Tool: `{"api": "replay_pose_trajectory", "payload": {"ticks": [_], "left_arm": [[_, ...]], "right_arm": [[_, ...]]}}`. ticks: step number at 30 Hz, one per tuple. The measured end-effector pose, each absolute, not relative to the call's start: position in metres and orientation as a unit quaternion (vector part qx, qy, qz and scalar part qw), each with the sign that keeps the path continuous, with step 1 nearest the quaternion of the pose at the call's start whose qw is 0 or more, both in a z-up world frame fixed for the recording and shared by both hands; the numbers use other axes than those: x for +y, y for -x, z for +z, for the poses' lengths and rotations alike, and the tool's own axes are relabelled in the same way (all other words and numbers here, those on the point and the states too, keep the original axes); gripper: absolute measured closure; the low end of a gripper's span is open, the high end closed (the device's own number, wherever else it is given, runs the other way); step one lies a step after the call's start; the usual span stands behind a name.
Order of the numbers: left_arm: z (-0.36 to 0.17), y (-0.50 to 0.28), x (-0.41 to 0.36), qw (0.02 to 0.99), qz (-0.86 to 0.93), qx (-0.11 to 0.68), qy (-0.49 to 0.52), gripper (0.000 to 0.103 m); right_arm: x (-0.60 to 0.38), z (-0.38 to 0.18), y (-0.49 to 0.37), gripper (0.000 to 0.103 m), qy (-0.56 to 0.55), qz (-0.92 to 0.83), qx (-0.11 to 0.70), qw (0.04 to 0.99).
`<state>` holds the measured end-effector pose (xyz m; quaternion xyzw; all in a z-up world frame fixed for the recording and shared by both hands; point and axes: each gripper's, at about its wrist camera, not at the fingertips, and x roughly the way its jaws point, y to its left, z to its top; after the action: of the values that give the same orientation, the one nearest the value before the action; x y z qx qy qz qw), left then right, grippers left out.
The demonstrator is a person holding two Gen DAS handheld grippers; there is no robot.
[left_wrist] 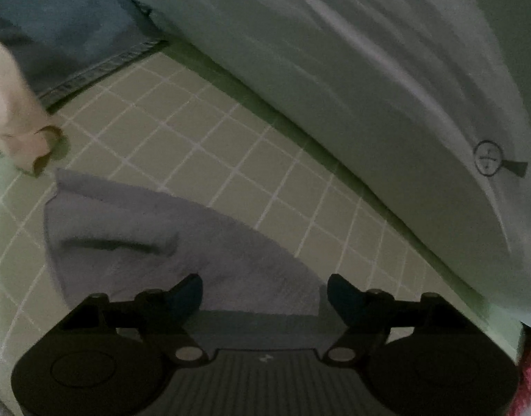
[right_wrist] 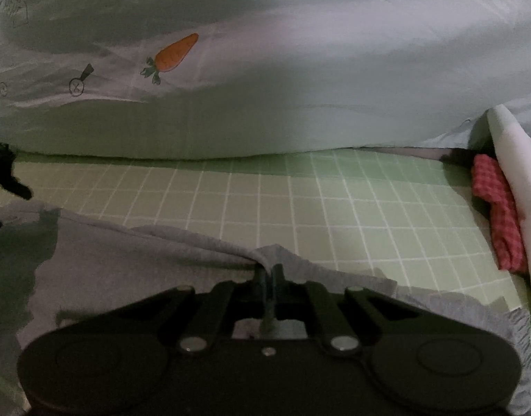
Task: Fold clothes
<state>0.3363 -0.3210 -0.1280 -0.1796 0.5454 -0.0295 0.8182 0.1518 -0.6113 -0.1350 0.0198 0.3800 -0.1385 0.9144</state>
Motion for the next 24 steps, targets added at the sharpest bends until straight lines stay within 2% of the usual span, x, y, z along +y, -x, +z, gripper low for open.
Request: {"api": "replay_pose_trajectory", "payload": {"ticks": [10, 12, 14, 17, 24], "left_arm": [[-0.129, -0.352, -0.362, 0.809, 0.032, 0.58, 0.087, 0.024], [-0.129, -0.344, -0.363, 0.816, 0.053, 0.57, 0.075, 0.032], [-0.128, -0.336, -0.36, 0.822, 0.07, 0.56, 0.074, 0.067], [-0.127, -0.325, -0.35, 0.829, 0.09, 0.544, 0.087, 0.094], [-0.123, -0.317, -0.313, 0.814, 0.072, 0.544, 0.191, 0.098]], "right_arm": [[-0.612, -0.136, -0.149, 0.1, -0.029, -0.134, 0.377, 0.916], [-0.613, -0.136, -0.148, 0.1, -0.033, -0.134, 0.376, 0.916], [-0.614, -0.136, -0.148, 0.1, -0.037, -0.134, 0.374, 0.917], [-0.616, -0.136, -0.147, 0.1, -0.043, -0.134, 0.371, 0.918], [-0.626, -0.133, -0.148, 0.1, -0.078, -0.135, 0.363, 0.919]]}}
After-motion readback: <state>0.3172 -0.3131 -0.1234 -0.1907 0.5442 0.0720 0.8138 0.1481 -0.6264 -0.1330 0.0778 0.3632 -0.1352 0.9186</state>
